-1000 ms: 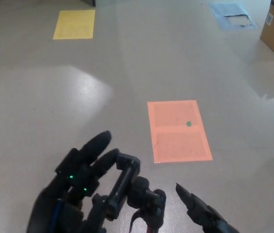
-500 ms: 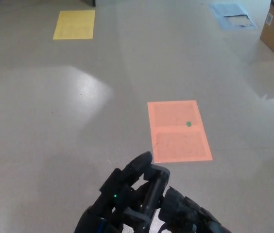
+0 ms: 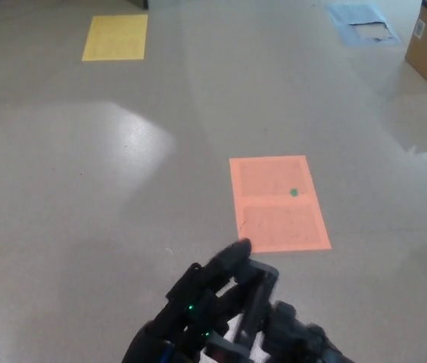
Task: A phone stand is kept on the floor and the robot uses both its hands to grab it and uses its left hand to extend the phone stand by pulling it upwards
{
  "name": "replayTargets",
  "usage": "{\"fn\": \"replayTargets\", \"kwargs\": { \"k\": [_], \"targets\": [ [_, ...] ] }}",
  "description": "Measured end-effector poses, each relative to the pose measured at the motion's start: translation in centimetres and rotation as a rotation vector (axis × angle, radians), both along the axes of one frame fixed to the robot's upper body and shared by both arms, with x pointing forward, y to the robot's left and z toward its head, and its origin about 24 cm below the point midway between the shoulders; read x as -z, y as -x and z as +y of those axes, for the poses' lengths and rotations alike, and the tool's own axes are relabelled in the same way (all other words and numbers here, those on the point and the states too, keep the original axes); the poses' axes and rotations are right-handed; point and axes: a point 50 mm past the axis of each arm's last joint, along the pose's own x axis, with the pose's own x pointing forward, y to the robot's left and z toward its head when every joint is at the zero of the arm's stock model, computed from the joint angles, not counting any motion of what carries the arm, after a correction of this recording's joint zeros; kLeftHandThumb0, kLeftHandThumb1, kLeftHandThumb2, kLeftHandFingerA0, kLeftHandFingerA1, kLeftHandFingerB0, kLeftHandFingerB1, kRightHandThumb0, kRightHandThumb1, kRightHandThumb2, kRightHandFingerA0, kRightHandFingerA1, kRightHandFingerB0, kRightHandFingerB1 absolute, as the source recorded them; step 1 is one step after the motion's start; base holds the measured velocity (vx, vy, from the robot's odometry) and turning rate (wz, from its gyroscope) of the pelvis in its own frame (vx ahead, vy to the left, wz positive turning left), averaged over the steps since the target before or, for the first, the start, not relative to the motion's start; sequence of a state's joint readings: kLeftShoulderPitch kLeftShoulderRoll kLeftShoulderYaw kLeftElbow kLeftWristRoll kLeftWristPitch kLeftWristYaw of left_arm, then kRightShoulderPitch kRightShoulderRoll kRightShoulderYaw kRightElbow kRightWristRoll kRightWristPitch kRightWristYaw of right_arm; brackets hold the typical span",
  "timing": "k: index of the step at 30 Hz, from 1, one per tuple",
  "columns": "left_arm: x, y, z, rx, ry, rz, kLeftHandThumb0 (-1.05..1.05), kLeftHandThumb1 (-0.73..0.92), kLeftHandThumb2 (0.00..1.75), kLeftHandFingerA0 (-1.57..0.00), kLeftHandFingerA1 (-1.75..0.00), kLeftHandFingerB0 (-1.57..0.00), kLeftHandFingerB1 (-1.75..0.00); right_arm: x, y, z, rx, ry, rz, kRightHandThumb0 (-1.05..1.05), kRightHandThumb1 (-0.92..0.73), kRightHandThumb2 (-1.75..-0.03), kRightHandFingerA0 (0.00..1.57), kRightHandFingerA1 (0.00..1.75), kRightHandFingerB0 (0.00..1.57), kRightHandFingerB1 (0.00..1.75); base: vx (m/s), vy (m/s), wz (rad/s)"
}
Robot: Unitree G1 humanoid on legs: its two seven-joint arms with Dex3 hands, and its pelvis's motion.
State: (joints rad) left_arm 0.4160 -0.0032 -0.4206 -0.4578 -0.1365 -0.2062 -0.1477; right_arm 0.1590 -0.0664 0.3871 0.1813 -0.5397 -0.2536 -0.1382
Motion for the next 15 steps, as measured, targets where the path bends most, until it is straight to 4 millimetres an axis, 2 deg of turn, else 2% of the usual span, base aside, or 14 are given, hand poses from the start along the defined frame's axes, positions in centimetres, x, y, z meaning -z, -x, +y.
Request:
{"fn": "replayTargets", "kwargs": {
  "k": [2,3,4,5,7,8,9,10,12,13,14,15],
  "targets": [
    [-0.3,0.0,-0.3,0.001,-0.005,0.006,-0.51,0.54,0.57,-0.48,-0.59,-0.73,-0.6,0.3,0.1,0.3,0.004,-0.017,0.011,-0.46,-0.49,-0.89,0.53,0.99,0.56,0.88,0.0,0.0,0.0],
    [-0.4,0.0,-0.4,0.0,-0.007,0.009,-0.16,0.51,0.54,-0.86,-1.6,-0.8,-1.75,0.4,0.1,0.3,0.007,-0.022,0.013,-0.22,-0.87,-0.74,0.88,1.75,0.23,0.7,0.0,0.0,0.0],
    [-0.5,-0.1,-0.5,-0.004,-0.01,0.012,-0.16,0.51,0.54,-0.86,-1.6,-0.8,-1.75,0.5,0.2,0.3,0.013,-0.028,0.014,-0.22,-0.87,-0.74,0.88,1.75,0.23,0.7,0.0,0.0,0.0],
    [-0.6,-0.2,-0.6,-0.015,-0.012,0.013,-0.09,0.53,0.57,-0.94,-1.65,-0.86,-1.75,0.6,0.2,0.4,0.016,-0.032,0.018,-0.22,-0.91,-0.72,0.77,1.75,0.29,0.93,0.0,0.0,0.0],
    [-0.8,-0.4,-1.0,-0.039,-0.019,0.018,-0.09,0.53,0.57,-0.94,-1.65,-0.86,-1.75,0.9,0.3,0.2,0.035,-0.035,0.022,-0.22,-0.91,-0.72,0.77,1.75,0.29,0.93,0.0,0.0,0.0],
    [-0.9,-0.5,-1.0,-0.048,-0.03,0.014,0.02,0.58,0.6,-1.05,-1.75,-0.96,-1.75,1.0,0.3,0.1,0.042,-0.037,0.024,-0.24,-0.9,-0.7,0.85,1.75,0.56,1.75,0.0,0.0,0.0],
    [-1.0,-0.6,-1.1,-0.054,-0.038,0.01,0.02,0.58,0.6,-1.05,-1.75,-0.96,-1.75,1.0,0.3,0.1,0.048,-0.039,0.024,-0.24,-0.9,-0.7,0.85,1.75,0.56,1.75,0.0,0.0,0.0],
    [-1.1,-0.8,-1.1,-0.063,-0.046,0.008,0.03,0.57,0.64,-1.06,-1.75,-0.96,-1.75,1.1,0.3,0.1,0.058,-0.043,0.023,-0.24,-0.87,-0.74,0.92,1.75,0.72,1.75,0.0,0.0,0.0],
    [-1.2,-1.0,-1.2,-0.087,-0.064,0.008,0.03,0.56,0.65,-1.07,-1.75,-0.96,-1.75,1.1,0.3,0.1,0.086,-0.061,0.022,-0.23,-0.88,-0.73,0.92,1.75,0.68,1.75,0.0,0.0,0.0],
    [-1.2,-1.1,-1.2,-0.098,-0.071,0.01,0.05,0.55,0.67,-1.09,-1.75,-0.97,-1.75,1.2,0.3,0.1,0.098,-0.069,0.023,-0.27,-0.88,-0.74,1.05,1.75,0.79,1.75,0.0,0.0,0.0],
    [-1.2,-1.2,-1.2,-0.114,-0.083,0.012,0.05,0.55,0.67,-1.09,-1.75,-0.97,-1.75,1.2,0.2,0.1,0.121,-0.082,0.021,-0.27,-0.88,-0.74,1.05,1.75,0.79,1.75,0.0,0.0,0.0],
    [-1.3,-1.3,-1.2,-0.127,-0.094,0.013,0.07,0.42,0.84,-1.43,-1.53,-1.21,-1.43,1.1,0.2,0.1,0.139,-0.093,0.017,-0.24,-0.89,-0.72,1.03,1.75,0.75,1.75,0.0,0.0,0.0]
  ]
}}
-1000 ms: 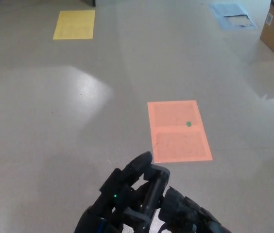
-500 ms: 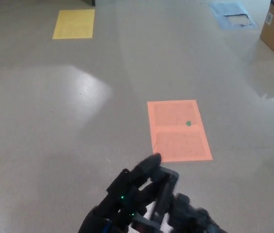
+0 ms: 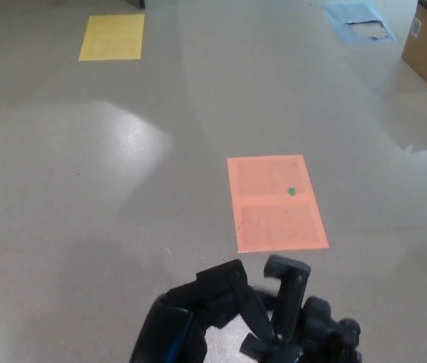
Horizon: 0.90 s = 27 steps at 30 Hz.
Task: A phone stand is kept on the floor and the robot uses both its hands to grab it and uses its left hand to extend the phone stand by pulling it upwards
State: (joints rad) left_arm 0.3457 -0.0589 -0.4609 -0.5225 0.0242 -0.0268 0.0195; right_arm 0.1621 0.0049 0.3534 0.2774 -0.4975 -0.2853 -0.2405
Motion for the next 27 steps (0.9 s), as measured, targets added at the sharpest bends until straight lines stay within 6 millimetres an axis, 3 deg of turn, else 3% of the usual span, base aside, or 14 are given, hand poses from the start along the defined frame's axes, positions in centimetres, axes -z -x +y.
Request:
{"fn": "replayTargets", "kwargs": {
  "k": [1,2,6,7,13,14,15,17,18,21,22,23,27],
  "targets": [
    [0.0,-0.1,0.0,-0.009,-0.007,0.002,0.07,0.42,0.84,-1.43,-1.53,-1.21,-1.43,0.0,0.0,0.0,0.012,-0.009,-0.003,-0.24,-0.89,-0.72,1.03,1.75,0.75,1.75,0.0,0.0,0.0],
    [0.0,-0.2,0.0,-0.019,-0.013,0.002,0.05,0.53,0.69,-1.11,-1.75,-0.98,-1.75,0.0,-0.1,0.1,0.023,-0.018,-0.004,-0.2,-0.88,-0.73,1.02,1.75,0.75,1.75,0.0,0.0,0.0],
    [-0.1,-0.5,0.0,-0.052,-0.029,0.004,0.03,0.54,0.67,-1.1,-1.75,-0.96,-1.75,-0.1,-0.1,0.2,0.066,-0.039,-0.015,-0.2,-0.88,-0.73,1.02,1.75,0.77,1.75,0.0,0.0,0.0],
    [-0.1,-0.5,0.0,-0.058,-0.03,0.005,0.02,0.54,0.65,-1.1,-1.75,-0.95,-1.75,-0.1,-0.1,0.2,0.075,-0.043,-0.016,-0.2,-0.87,-0.75,0.9,1.75,0.66,1.75,0.0,0.0,0.0],
    [-0.2,-0.7,-0.1,-0.084,-0.035,0.006,0.03,0.53,0.67,-1.11,-1.75,-0.97,-1.75,-0.1,-0.1,0.1,0.102,-0.058,-0.019,-0.26,-0.9,-0.68,0.87,1.75,0.67,1.75,0.0,0.0,0.0],
    [-0.2,-0.7,-0.1,-0.086,-0.035,0.006,0.03,0.41,0.84,-1.44,-1.53,-1.21,-1.43,-0.2,-0.2,0.1,0.104,-0.059,-0.02,-0.24,-0.87,-0.73,0.88,1.75,0.67,1.75,0.0,0.0,0.0],
    [-0.3,-0.8,-0.1,-0.087,-0.035,0.007,0.03,0.42,0.84,-1.44,-1.54,-1.21,-1.44,-0.1,-0.2,0.1,0.107,-0.061,-0.02,-0.27,-0.89,-0.73,1.01,1.75,0.76,1.75,0.0,0.0,0.0],
    [-0.3,-0.8,-0.2,-0.091,-0.034,0.006,0.05,0.42,0.84,-1.44,-1.55,-1.22,-1.46,-0.1,-0.2,0.1,0.111,-0.062,-0.021,-0.29,-0.88,-0.72,1.01,1.75,0.75,1.75,0.0,0.0,0.0],
    [-0.3,-0.9,-0.2,-0.091,-0.034,0.007,0.05,0.54,0.69,-1.11,-1.75,-0.96,-1.75,-0.1,-0.2,0.1,0.113,-0.062,-0.022,-0.3,-0.88,-0.72,1.02,1.75,0.76,1.75,0.0,0.0,0.0],
    [-0.4,-0.9,-0.3,-0.091,-0.03,0.01,0.06,0.54,0.7,-1.09,-1.75,-0.95,-1.75,0.0,-0.2,0.1,0.119,-0.064,-0.026,-0.26,-0.86,-0.71,0.99,1.75,0.74,1.75,0.0,0.0,0.0],
    [-0.4,-1.0,-0.3,-0.089,-0.028,0.01,0.06,0.53,0.69,-1.08,-1.75,-0.96,-1.75,0.0,-0.2,0.1,0.123,-0.064,-0.032,-0.23,-0.86,-0.73,0.85,1.75,0.65,1.75,0.0,0.0,0.0],
    [-0.4,-1.0,-0.3,-0.088,-0.028,0.009,0.06,0.53,0.69,-1.07,-1.75,-0.92,-1.75,0.0,-0.2,0.1,0.125,-0.064,-0.034,-0.26,-0.88,-0.71,1.01,1.75,0.76,1.75,0.0,0.0,0.0],
    [-0.9,-1.1,-0.6,-0.08,-0.027,0.006,0.05,0.53,0.67,-1.04,-1.75,-0.93,-1.75,0.0,-0.2,0.1,0.139,-0.065,-0.042,-0.26,-0.89,-0.72,1.03,1.75,0.77,1.75,0.0,0.0,0.0]
  ]
}}
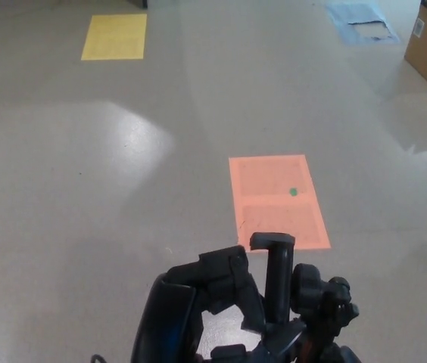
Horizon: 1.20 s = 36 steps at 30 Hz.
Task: A phone stand is kept on the floor and the robot uses both its hands to grab it and uses its left hand to extend the phone stand by pulling it upwards
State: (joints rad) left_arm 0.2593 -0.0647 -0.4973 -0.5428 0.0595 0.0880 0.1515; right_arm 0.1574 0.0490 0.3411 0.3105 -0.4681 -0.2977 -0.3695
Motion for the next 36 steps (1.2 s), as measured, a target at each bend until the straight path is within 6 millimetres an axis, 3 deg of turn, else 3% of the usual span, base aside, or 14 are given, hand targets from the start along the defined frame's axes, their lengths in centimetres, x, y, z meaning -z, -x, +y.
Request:
{"fn": "replayTargets", "kwargs": {
  "k": [5,6,7,17,18,20,21,23,24,29,30,31,32,36],
  "targets": [
    [-1.3,-0.4,-0.5,0.014,0.008,-0.033,-0.02,0.54,0.7,-1.02,-1.75,-0.86,-1.75,-0.1,0.0,0.0,0.018,-0.004,-0.011,-0.26,-0.89,-0.74,1.05,1.75,0.81,1.75,0.0,0.0,0.0],
    [-1.5,-0.5,-0.6,0.018,0.011,-0.041,-0.05,0.51,0.75,-1.03,-1.75,-0.9,-1.75,-0.1,0.0,0.0,0.022,-0.004,-0.013,-0.23,-0.91,-0.67,0.89,1.75,0.7,1.75,0.0,0.0,0.0],
    [-2.0,-0.6,-0.8,0.023,0.016,-0.055,-0.11,0.41,0.88,-1.38,-1.52,-1.23,-1.46,-0.1,0.0,0.0,0.028,-0.005,-0.015,-0.24,-0.91,-0.72,1.01,1.75,0.77,1.75,0.0,0.0,0.0],
    [-6.5,-1.5,-2.1,0.06,0.062,-0.207,-0.2,0.38,0.91,-1.4,-1.52,-1.23,-1.45,-0.1,0.0,-0.3,0.061,-0.01,-0.028,-0.25,-0.91,-0.7,0.98,1.75,0.72,1.75,0.0,0.0,0.0],
    [-6.9,-1.5,-2.3,0.064,0.068,-0.218,-0.16,0.37,0.93,-1.38,-1.48,-1.22,-1.42,-0.2,0.0,-0.3,0.063,-0.01,-0.03,-0.24,-0.92,-0.66,0.82,1.75,0.6,1.75,0.0,0.0,0.0],
    [-7.4,-1.6,-2.5,0.07,0.074,-0.232,-0.18,0.37,0.92,-1.38,-1.49,-1.21,-1.42,-0.2,0.0,-0.3,0.064,-0.011,-0.034,-0.27,-0.91,-0.69,0.96,1.75,0.71,1.75,0.0,0.0,0.0],
    [-8.1,-1.7,-2.8,0.077,0.084,-0.251,-0.2,0.38,0.9,-1.39,-1.51,-1.2,-1.43,-0.2,0.0,-0.2,0.063,-0.013,-0.037,-0.26,-0.92,-0.66,0.8,1.75,0.59,1.75,0.0,0.0,0.0],
    [-8.6,-1.7,-2.9,0.086,0.082,-0.265,-0.2,0.38,0.9,-1.4,-1.52,-1.2,-1.44,-0.2,0.1,-0.2,0.062,-0.015,-0.039,-0.24,-0.91,-0.66,0.8,1.75,0.59,1.75,0.0,0.0,0.0],
    [-9.0,-1.7,-3.1,0.092,0.081,-0.278,-0.18,0.38,0.91,-1.38,-1.5,-1.2,-1.42,-0.2,0.1,-0.1,0.06,-0.016,-0.038,-0.24,-0.9,-0.69,0.97,1.75,0.7,1.75,0.0,0.0,0.0],
    [-10.8,-1.8,-3.4,0.109,0.096,-0.34,-0.21,0.38,0.91,-1.42,-1.54,-1.23,-1.46,-0.2,0.2,0.1,0.052,-0.018,-0.037,-0.25,-0.89,-0.68,0.98,1.75,0.69,1.75,0.0,0.0,0.0],
    [-11.5,-1.9,-3.4,0.11,0.108,-0.362,-0.16,0.44,0.81,-1.09,-1.75,-0.98,-1.75,-0.2,0.2,0.2,0.05,-0.02,-0.036,-0.23,-0.89,-0.68,0.98,1.75,0.7,1.75,0.0,0.0,0.0],
    [-11.9,-1.9,-3.4,0.109,0.11,-0.377,-0.16,0.44,0.81,-1.09,-1.75,-0.98,-1.75,-0.2,0.3,0.3,0.049,-0.021,-0.035,-0.23,-0.89,-0.68,0.98,1.75,0.7,1.75,0.0,0.0,0.0],
    [-12.3,-2.0,-3.4,0.109,0.112,-0.387,-0.19,0.39,0.91,-1.45,-1.57,-1.26,-1.49,-0.2,0.3,0.3,0.049,-0.021,-0.035,-0.22,-0.88,-0.67,0.96,1.75,0.69,1.75,0.0,0.0,0.0],
    [-14.5,-2.1,-3.4,0.104,0.15,-0.459,-0.18,0.37,0.92,-1.4,-1.51,-1.23,-1.43,-0.2,0.3,0.6,0.042,-0.024,-0.034,-0.22,-0.88,-0.68,0.98,1.75,0.72,1.75,0.0,0.0,0.0]
  ]
}}
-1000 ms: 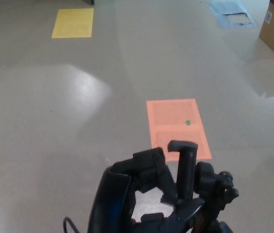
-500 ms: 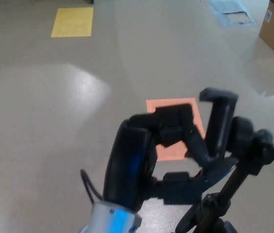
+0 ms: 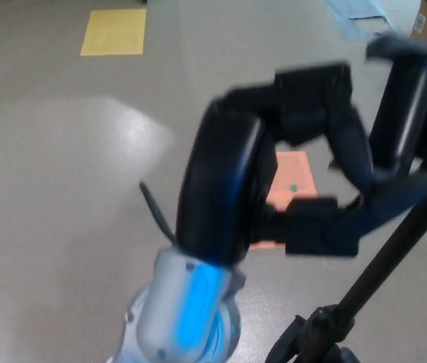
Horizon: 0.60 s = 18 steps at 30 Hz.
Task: A phone stand is kept on the floor and the robot uses both its hands to grab it and uses its left hand to extend the phone stand by pulling it upwards
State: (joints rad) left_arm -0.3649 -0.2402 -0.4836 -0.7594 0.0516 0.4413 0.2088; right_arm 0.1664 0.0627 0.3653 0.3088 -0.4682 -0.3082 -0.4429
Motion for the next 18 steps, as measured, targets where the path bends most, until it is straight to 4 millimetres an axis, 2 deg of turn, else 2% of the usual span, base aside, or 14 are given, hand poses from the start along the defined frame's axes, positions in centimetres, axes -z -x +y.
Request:
{"fn": "replayTargets", "kwargs": {
  "k": [2,3,4,5,6,8,9,10,11,12,18],
  "targets": [
    [-1.6,-0.1,0.1,-0.006,0.043,-0.042,-0.17,0.38,0.94,-1.43,-1.53,-1.26,-1.46,0.0,0.0,0.2,-0.005,-0.001,0.001,-0.22,-0.88,-0.68,0.98,1.75,0.72,1.75,0.0,0.0,0.0],
    [-2.2,-0.2,0.2,-0.007,0.06,-0.058,-0.19,0.36,0.94,-1.38,-1.48,-1.26,-1.43,0.0,0.0,0.3,-0.007,-0.001,0.001,-0.21,-0.88,-0.68,0.98,1.75,0.72,1.75,0.0,0.0,0.0],
    [-2.8,-0.3,0.3,-0.01,0.077,-0.069,-0.13,0.4,0.88,-1.07,-1.75,-0.97,-1.75,0.0,0.0,0.3,-0.009,-0.003,0.0,-0.21,-0.87,-0.68,0.98,1.75,0.73,1.75,0.0,0.0,0.0],
    [-2.8,-0.4,0.6,-0.018,0.083,-0.069,-0.13,0.4,0.88,-1.07,-1.75,-0.97,-1.75,0.0,0.0,0.4,-0.011,-0.003,0.0,-0.21,-0.87,-0.68,0.98,1.75,0.73,1.75,0.0,0.0,0.0],
    [-2.8,-0.5,0.7,-0.022,0.086,-0.065,-0.16,0.36,0.96,-1.35,-1.45,-1.24,-1.41,0.0,0.1,0.5,-0.012,-0.003,0.001,-0.21,-0.87,-0.68,0.99,1.75,0.74,1.75,0.0,0.0,0.0],
    [-2.8,-0.9,1.3,-0.04,0.096,-0.047,-0.15,0.36,0.96,-1.34,-1.45,-1.24,-1.4,0.0,0.1,0.5,-0.012,-0.004,0.002,-0.22,-0.88,-0.69,0.99,1.75,0.74,1.75,0.0,0.0,0.0],
    [-2.8,-1.0,1.5,-0.046,0.1,-0.042,-0.16,0.37,0.93,-1.35,-1.47,-1.22,-1.41,0.0,0.1,0.5,-0.012,-0.005,0.002,-0.22,-0.89,-0.66,0.83,1.75,0.63,1.75,0.0,0.0,0.0],
    [-2.7,-1.1,1.6,-0.052,0.104,-0.038,-0.17,0.37,0.91,-1.3,-1.42,-1.18,-1.37,0.0,0.1,0.6,-0.012,-0.005,0.003,-0.23,-0.88,-0.69,0.98,1.75,0.73,1.75,0.0,0.0,0.0],
    [-2.7,-1.3,1.9,-0.064,0.108,-0.033,-0.17,0.37,0.91,-1.3,-1.42,-1.18,-1.37,0.0,0.1,0.6,-0.011,-0.006,0.003,-0.23,-0.88,-0.69,0.98,1.75,0.73,1.75,0.0,0.0,0.0],
    [-2.7,-1.3,2.1,-0.072,0.11,-0.03,-0.14,0.46,0.74,-0.98,-1.75,-0.87,-1.75,0.0,0.0,0.6,-0.011,-0.006,0.003,-0.22,-0.88,-0.68,0.98,1.75,0.72,1.75,0.0,0.0,0.0],
    [-2.7,-1.6,2.6,-0.094,0.118,-0.021,-0.1,0.51,0.69,-0.95,-1.75,-0.86,-1.75,0.0,0.0,0.6,-0.01,-0.007,0.004,-0.23,-0.89,-0.68,0.98,1.75,0.71,1.75,0.0,0.0,0.0]
  ]
}}
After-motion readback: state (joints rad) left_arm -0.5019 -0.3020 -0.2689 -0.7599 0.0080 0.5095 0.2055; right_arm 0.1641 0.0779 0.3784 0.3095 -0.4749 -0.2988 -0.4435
